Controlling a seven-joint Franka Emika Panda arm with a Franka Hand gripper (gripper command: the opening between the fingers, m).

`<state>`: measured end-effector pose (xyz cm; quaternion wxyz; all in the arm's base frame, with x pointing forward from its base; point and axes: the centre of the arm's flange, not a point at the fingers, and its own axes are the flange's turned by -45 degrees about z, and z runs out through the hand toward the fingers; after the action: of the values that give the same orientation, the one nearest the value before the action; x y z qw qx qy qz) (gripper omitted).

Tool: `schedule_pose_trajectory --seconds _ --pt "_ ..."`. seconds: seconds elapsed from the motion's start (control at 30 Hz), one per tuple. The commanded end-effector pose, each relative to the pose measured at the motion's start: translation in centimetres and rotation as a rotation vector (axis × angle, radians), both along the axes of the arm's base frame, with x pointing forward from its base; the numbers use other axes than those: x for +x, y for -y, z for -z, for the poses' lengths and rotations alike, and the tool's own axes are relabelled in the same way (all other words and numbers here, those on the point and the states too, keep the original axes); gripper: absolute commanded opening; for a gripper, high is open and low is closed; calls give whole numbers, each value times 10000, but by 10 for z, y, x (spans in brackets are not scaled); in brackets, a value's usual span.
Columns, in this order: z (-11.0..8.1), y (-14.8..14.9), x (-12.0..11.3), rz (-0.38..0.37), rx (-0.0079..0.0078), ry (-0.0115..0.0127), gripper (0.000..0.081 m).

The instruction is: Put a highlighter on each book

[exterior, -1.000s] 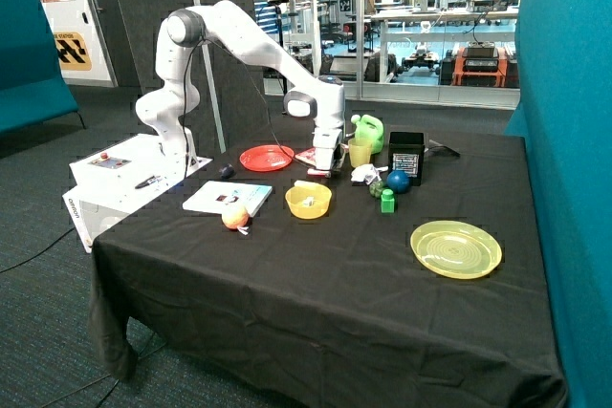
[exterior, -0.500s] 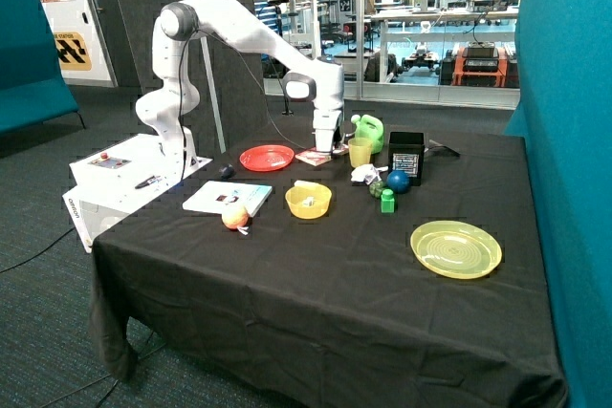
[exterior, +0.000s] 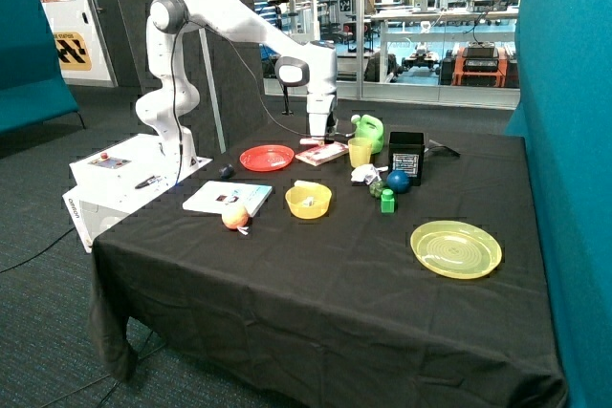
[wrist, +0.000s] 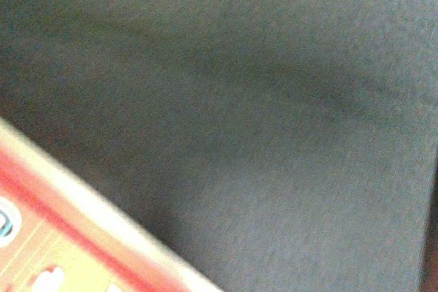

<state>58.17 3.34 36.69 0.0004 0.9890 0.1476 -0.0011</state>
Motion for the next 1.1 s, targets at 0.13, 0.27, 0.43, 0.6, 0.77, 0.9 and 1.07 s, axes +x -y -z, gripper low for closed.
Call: schedule_pose_trajectory --seconds 0.13,0.27,0.43,0.6,0.77,0.9,1.07 --pt "-11 -30 -41 -855 13 21 0" --pt "-3 -47 -50 -1113 13 21 0" --pt "6 -65 -57 -1330 13 21 0" --pt "13 -80 -60 -1514 13 21 0" --pt "18 -93 -58 -1665 14 20 0" --pt "22 -100 -56 -1712 14 20 0" --pt "29 -108 -52 -1748 14 20 0"
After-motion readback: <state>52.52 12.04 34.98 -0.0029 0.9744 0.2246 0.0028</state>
